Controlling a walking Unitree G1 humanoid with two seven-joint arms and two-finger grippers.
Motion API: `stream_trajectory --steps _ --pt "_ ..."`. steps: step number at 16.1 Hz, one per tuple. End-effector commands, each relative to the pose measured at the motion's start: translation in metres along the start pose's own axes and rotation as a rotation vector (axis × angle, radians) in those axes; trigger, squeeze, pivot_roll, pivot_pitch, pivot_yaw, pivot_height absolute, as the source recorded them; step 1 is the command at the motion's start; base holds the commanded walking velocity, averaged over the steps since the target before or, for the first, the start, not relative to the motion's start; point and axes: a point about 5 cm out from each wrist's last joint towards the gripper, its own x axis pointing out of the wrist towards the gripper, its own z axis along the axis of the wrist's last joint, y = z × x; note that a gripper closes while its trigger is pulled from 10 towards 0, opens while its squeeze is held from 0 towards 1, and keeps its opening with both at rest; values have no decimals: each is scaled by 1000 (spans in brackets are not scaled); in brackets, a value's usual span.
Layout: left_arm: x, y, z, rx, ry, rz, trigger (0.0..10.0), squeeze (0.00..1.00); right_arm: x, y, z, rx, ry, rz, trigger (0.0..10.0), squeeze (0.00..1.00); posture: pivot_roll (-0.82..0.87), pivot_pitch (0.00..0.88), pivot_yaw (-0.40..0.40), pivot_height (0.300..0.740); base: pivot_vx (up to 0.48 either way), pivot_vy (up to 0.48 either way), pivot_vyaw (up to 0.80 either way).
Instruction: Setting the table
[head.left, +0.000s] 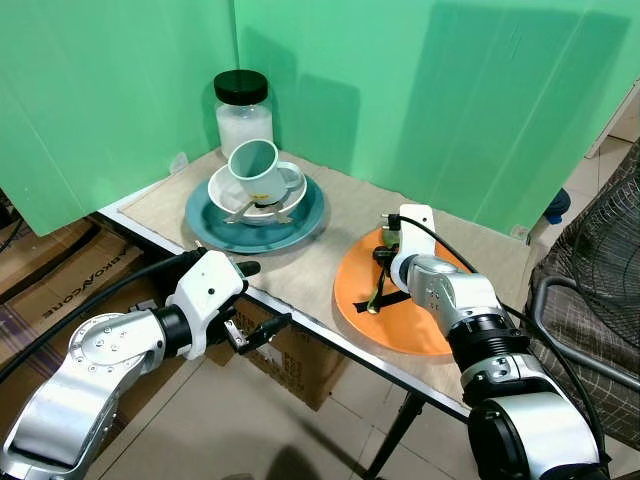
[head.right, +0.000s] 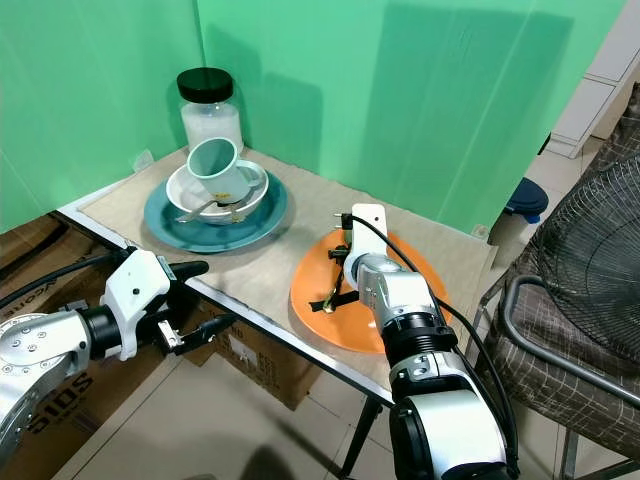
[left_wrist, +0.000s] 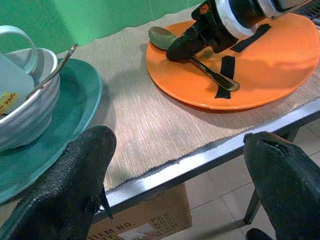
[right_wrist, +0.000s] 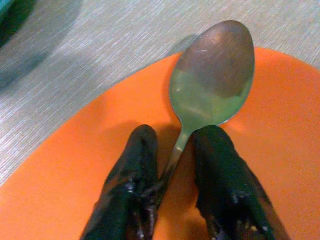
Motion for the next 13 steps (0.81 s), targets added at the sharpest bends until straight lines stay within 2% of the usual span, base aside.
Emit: stream_trajectory --steps 1,9,12,13 --pt "-1 -1 -1 20 10 0 10000 0 1 3 -4 -3 32 15 0 0 128 0 -63 740 0 0 0" --pt "0 3 -1 39 9 12 10000 0 -2 5 2 -19 -21 82 0 0 127 0 -61 740 0 0 0" --pt "3 4 2 45 -13 25 10000 0 -8 -3 9 14 -72 96 0 0 131 0 -63 740 0 0 0" --pt "4 6 6 43 -33 39 10000 0 -14 -7 17 35 -122 110 0 0 131 0 -64 740 0 0 0"
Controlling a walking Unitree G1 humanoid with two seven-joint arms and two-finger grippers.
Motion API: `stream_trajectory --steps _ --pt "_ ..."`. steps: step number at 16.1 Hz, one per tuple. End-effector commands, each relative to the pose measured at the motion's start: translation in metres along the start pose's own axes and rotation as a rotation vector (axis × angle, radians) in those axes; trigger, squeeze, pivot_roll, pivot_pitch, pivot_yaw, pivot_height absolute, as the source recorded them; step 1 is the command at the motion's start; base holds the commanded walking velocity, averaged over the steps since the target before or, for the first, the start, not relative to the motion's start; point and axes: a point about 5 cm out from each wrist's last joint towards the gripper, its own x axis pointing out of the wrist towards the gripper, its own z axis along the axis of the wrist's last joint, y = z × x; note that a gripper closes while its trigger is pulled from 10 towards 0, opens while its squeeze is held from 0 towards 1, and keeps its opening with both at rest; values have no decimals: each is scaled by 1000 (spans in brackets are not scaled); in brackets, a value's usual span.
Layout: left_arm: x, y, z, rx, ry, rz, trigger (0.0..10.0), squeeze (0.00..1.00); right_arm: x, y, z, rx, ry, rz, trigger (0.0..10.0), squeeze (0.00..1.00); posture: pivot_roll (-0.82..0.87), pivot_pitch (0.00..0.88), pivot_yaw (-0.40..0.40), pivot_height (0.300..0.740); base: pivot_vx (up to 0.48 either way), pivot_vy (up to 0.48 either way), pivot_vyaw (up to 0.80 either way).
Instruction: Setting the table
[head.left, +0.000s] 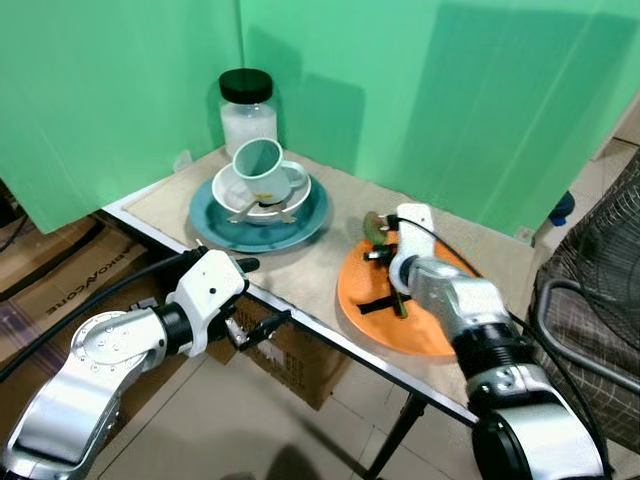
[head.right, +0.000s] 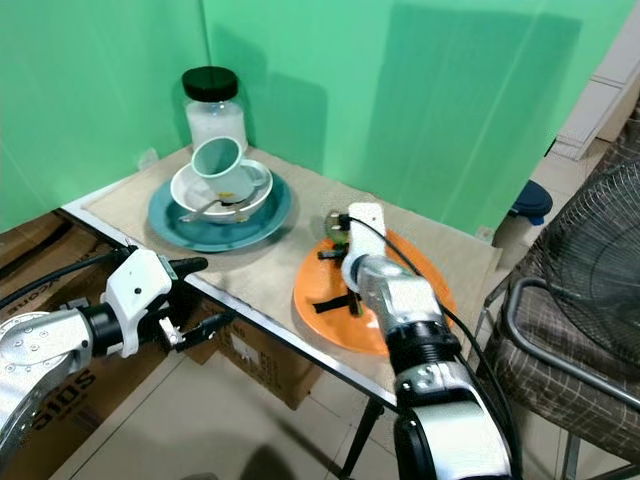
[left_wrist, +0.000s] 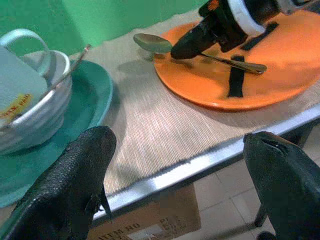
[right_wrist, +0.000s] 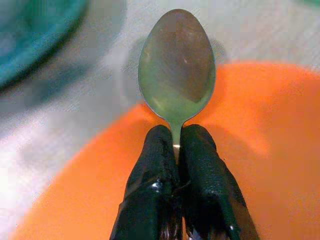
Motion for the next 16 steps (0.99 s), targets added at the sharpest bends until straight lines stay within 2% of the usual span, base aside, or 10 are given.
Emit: stream_trajectory --steps 1,4,5,6,7,8,10,12,13,16 --pt "3 4 8 10 -36 24 10000 0 -11 -6 20 20 -96 17 0 0 132 0 -65 740 0 0 0" --pt "17 10 24 6 -103 108 10000 0 -43 -17 45 -31 -270 20 0 0 128 0 -66 740 0 0 0" --pt "27 14 32 6 -137 191 10000 0 -61 -19 56 -59 -371 24 824 0 123 0 -66 740 0 0 0" --pt "33 15 37 -2 -159 231 10000 0 -72 -20 57 -50 -399 31 10000 0 118 0 -64 740 0 0 0" --pt "44 13 46 -27 -196 279 10000 0 -95 -21 55 -110 -471 15 10000 0 109 0 -61 740 0 0 0" --pt "48 10 48 -37 -208 290 10000 0 -106 -20 55 -144 -529 -4 10000 0 101 0 -57 740 0 0 0" --pt "51 4 48 -53 -213 327 10000 0 -120 -20 41 -146 -538 -46 10000 0 89 0 -51 740 0 0 -394" --pt "51 3 47 -87 -214 348 10000 0 -124 -23 32 -144 -531 -82 10000 0 82 0 -51 740 0 0 -800" --pt "51 3 46 -96 -206 358 10000 0 -125 -27 23 -101 -518 -140 10000 0 84 0 -51 740 0 0 -800" --pt "50 7 46 -111 -205 373 10000 0 -125 -24 19 -75 -508 -161 10000 0 84 0 -47 740 0 0 -800"
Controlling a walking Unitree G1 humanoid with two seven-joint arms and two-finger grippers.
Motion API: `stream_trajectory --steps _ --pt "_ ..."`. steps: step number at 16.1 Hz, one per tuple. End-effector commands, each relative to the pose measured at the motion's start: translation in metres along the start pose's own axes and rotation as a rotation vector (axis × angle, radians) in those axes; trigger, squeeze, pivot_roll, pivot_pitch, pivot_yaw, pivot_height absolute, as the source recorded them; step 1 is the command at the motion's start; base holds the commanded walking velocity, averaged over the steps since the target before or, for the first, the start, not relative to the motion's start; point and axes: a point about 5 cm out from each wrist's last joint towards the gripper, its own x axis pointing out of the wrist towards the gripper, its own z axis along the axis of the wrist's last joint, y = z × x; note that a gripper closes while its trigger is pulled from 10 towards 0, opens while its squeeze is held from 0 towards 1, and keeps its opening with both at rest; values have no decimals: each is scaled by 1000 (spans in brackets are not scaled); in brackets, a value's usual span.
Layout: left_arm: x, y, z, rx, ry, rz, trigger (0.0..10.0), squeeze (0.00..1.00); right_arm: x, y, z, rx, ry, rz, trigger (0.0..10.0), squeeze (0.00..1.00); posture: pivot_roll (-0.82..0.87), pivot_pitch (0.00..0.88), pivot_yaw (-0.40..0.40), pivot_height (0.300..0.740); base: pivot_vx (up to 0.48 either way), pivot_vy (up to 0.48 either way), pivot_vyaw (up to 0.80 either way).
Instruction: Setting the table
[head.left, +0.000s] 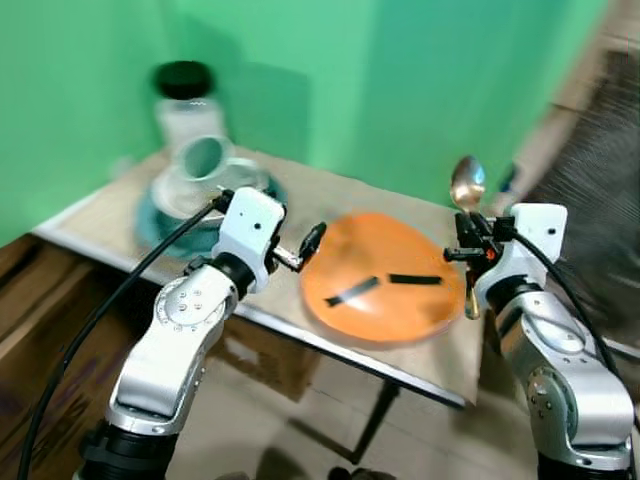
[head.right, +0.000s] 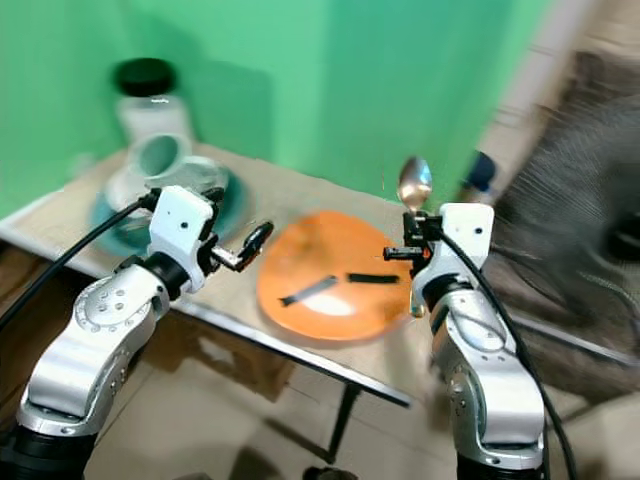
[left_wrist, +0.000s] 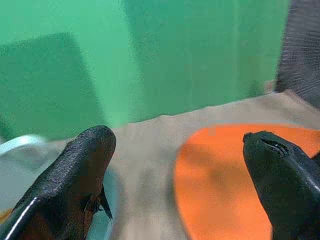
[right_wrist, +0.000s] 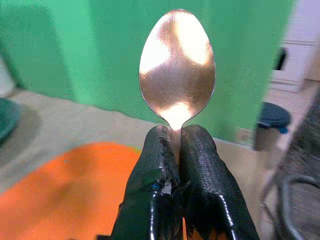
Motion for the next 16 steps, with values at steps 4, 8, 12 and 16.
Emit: stream_trajectory --steps 4,8,12,16 --pt "0 10 -2 14 24 66 10000 0 -1 0 4 -17 -15 -17 10000 0 83 0 -48 740 0 0 -800" --pt "-2 12 -3 3 20 106 10000 0 -4 -4 -1 -24 -4 -49 10000 0 78 0 -47 740 0 0 -800" --pt "2 14 0 -1 3 136 10000 0 -7 -13 -4 -24 0 -107 10000 0 66 0 -36 740 0 0 -797" --pt "0 14 1 -18 -11 145 10000 0 -8 -12 -5 -29 11 -110 10000 0 68 0 -41 740 0 0 -788"
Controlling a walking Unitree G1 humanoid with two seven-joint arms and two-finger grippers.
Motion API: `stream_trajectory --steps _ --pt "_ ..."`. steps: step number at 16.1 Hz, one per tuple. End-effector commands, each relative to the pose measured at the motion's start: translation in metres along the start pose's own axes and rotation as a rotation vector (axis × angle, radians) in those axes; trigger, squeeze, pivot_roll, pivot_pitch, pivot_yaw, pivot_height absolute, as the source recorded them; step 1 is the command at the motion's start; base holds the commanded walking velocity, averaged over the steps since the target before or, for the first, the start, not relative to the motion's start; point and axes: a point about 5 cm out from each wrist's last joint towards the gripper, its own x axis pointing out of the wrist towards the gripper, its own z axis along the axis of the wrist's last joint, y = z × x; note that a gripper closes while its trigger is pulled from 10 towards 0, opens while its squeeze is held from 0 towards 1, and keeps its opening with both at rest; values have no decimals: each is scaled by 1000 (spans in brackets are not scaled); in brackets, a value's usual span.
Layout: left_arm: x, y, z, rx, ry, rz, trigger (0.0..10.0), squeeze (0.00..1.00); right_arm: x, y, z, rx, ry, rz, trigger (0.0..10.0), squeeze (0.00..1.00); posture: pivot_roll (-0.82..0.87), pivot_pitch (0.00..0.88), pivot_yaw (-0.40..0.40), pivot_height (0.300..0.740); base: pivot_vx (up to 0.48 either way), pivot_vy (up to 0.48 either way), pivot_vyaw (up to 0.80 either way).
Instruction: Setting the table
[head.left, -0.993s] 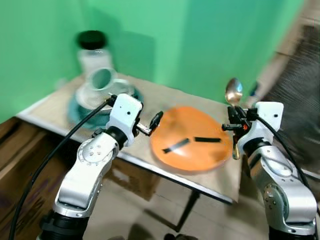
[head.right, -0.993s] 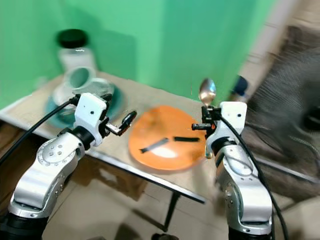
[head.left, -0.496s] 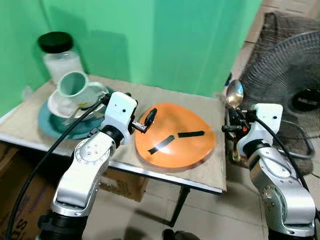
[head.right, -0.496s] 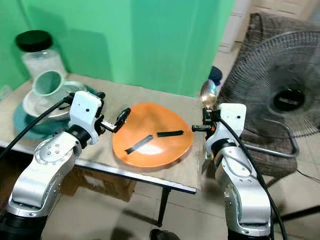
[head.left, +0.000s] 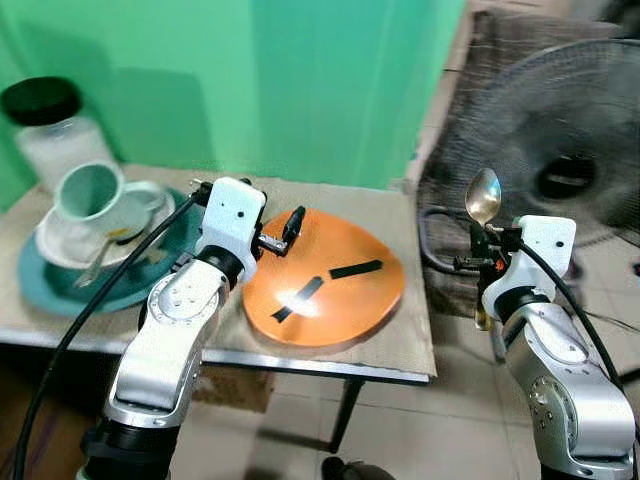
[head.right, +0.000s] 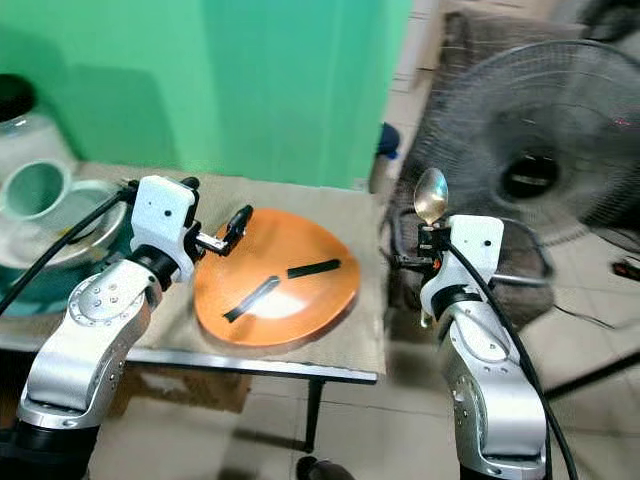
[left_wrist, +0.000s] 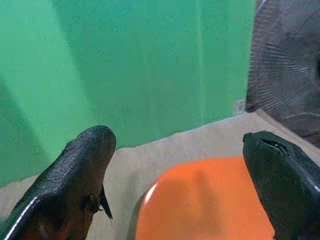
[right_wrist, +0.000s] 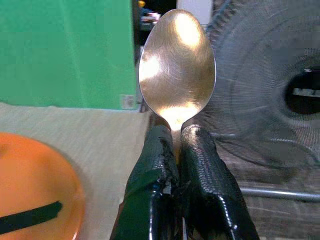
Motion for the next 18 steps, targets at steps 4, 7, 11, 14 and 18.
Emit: stream_trajectory --steps 4,7,11,14,18 --pt "-1 -5 0 -33 18 -35 10000 0 -3 -3 2 -7 -5 -22 10000 0 70 0 -42 740 0 0 -788" --pt "-1 -3 0 -63 28 -16 10000 0 -4 -3 1 3 3 -22 10000 0 65 0 -40 740 0 0 -788" --pt "-1 -4 -1 -68 45 -26 10000 0 -5 -3 1 14 11 -19 10000 0 63 0 -41 740 0 0 -788" --pt "0 -5 -1 -81 50 -25 10000 0 -5 -3 1 3 10 -15 10000 0 65 0 -48 740 0 0 -788" --pt "1 5 0 -52 9 85 10000 0 -4 -3 -2 38 53 -18 10000 0 75 0 -58 740 0 0 -788"
